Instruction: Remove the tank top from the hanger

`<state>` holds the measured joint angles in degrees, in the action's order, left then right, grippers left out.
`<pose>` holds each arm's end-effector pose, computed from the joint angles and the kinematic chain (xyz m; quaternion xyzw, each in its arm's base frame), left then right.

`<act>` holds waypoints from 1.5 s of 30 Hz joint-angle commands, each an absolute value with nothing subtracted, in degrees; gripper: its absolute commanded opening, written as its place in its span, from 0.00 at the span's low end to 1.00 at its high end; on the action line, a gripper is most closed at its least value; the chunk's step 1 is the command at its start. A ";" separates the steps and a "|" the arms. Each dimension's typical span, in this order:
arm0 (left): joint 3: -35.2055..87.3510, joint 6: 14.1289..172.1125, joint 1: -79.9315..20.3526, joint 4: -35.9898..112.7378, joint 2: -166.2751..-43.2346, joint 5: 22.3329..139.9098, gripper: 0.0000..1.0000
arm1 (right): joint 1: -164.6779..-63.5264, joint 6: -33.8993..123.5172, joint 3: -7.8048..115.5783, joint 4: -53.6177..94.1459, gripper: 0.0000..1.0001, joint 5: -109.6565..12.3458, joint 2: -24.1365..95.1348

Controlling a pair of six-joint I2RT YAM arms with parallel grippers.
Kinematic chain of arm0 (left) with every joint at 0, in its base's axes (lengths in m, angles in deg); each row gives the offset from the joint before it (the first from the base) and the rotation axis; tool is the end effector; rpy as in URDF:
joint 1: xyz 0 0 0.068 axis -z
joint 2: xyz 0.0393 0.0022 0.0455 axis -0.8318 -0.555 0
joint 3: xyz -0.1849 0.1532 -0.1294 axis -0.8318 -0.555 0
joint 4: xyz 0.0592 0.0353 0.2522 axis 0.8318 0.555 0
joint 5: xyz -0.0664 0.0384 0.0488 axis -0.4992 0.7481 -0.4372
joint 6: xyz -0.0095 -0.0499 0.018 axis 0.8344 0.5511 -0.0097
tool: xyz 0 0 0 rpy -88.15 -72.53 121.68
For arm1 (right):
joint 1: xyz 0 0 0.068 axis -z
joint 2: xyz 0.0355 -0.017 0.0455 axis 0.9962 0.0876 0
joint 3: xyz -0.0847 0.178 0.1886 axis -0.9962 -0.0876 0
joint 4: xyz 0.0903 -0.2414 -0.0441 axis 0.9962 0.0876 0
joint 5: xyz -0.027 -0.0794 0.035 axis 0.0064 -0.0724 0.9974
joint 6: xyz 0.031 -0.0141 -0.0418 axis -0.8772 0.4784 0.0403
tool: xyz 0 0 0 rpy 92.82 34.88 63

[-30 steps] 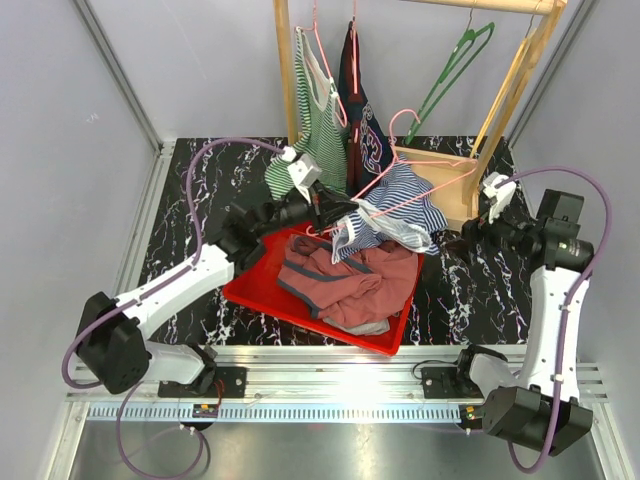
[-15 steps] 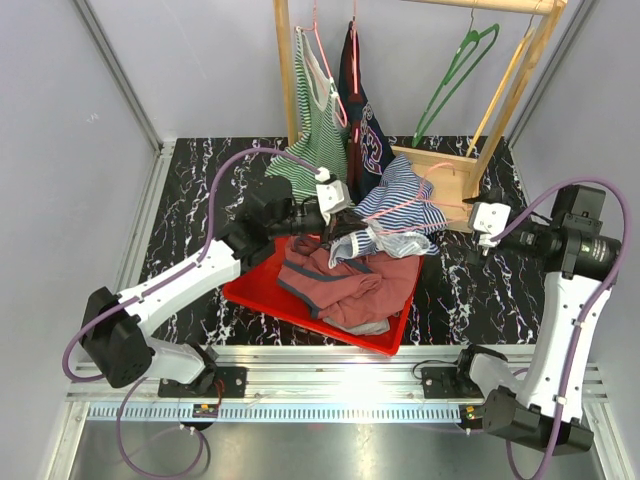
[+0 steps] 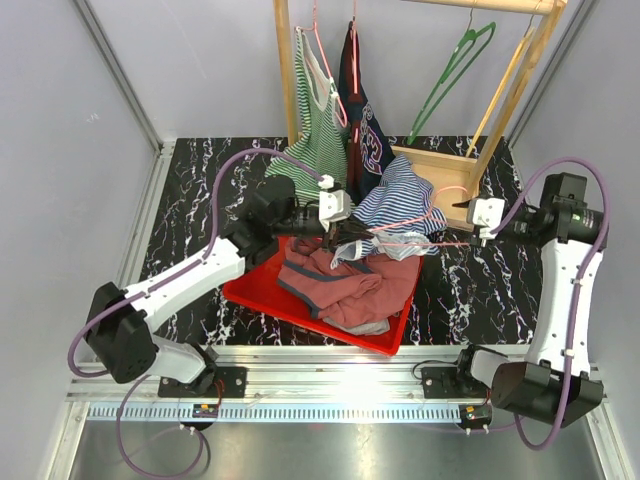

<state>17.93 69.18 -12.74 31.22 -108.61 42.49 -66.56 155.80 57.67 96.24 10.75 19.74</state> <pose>0.2145 -0.2397 0.3562 0.5548 0.4773 -0.4498 0.5119 0.1750 -0.0236 0.3934 -0.6472 0.5039 0.0837 0.5658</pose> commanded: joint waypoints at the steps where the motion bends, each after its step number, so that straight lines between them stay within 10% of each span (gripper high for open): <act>1: 20.35 71.07 -12.61 22.38 -109.24 38.84 0.00 | -68.01 159.64 56.48 113.18 0.52 12.35 20.42; 10: 20.09 74.33 -11.90 17.89 -111.00 39.19 0.00 | -70.82 158.85 54.63 111.61 0.16 10.94 19.64; 15: 17.02 72.15 -11.99 18.06 -108.37 47.45 0.37 | -70.82 151.13 57.79 109.93 0.00 2.17 16.39; 25: 13.15 65.90 -13.40 23.33 -102.48 52.55 0.73 | -70.82 143.21 59.55 111.86 0.00 -16.02 11.64; 45: 13.06 57.90 -13.49 29.41 -101.42 59.75 0.92 | -70.82 132.93 66.92 112.39 0.00 -28.95 8.21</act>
